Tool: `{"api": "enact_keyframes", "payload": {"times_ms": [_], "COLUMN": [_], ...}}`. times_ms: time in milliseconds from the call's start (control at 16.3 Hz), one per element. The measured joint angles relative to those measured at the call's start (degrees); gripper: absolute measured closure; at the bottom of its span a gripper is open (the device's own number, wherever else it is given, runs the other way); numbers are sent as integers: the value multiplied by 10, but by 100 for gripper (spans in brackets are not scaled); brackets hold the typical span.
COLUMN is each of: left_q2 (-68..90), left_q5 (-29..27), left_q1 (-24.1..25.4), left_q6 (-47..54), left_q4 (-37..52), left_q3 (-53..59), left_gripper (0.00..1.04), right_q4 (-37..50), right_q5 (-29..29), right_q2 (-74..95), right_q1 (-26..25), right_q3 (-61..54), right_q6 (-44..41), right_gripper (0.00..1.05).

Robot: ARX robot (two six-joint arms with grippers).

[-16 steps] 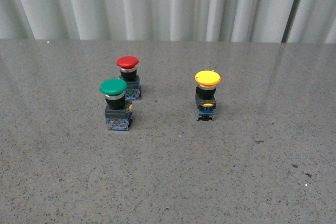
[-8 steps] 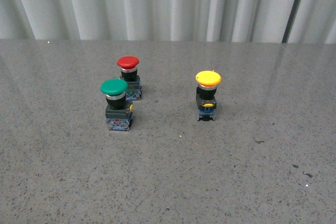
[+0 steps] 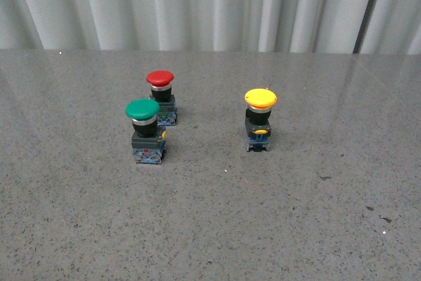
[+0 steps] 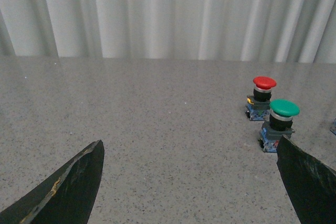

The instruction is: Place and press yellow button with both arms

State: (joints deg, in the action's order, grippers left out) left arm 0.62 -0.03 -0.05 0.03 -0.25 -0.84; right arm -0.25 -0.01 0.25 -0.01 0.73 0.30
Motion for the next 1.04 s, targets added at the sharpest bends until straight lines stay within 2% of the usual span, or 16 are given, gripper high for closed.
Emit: {"api": "enact_keyframes", "payload": {"times_ms": [553, 1044], "left_q2": [0, 0], "left_q5": [0, 0], "left_q1": [0, 0], "left_q6": [0, 0], "left_q4": [0, 0], "left_q3": [0, 0], "left_gripper": [7, 7], "right_q4": [0, 0], "right_q5": [0, 0], "right_q2": [0, 0], "right_q1": [0, 0], "right_q3": [0, 0], "right_q6": [0, 0], "right_gripper": [5, 7]}}
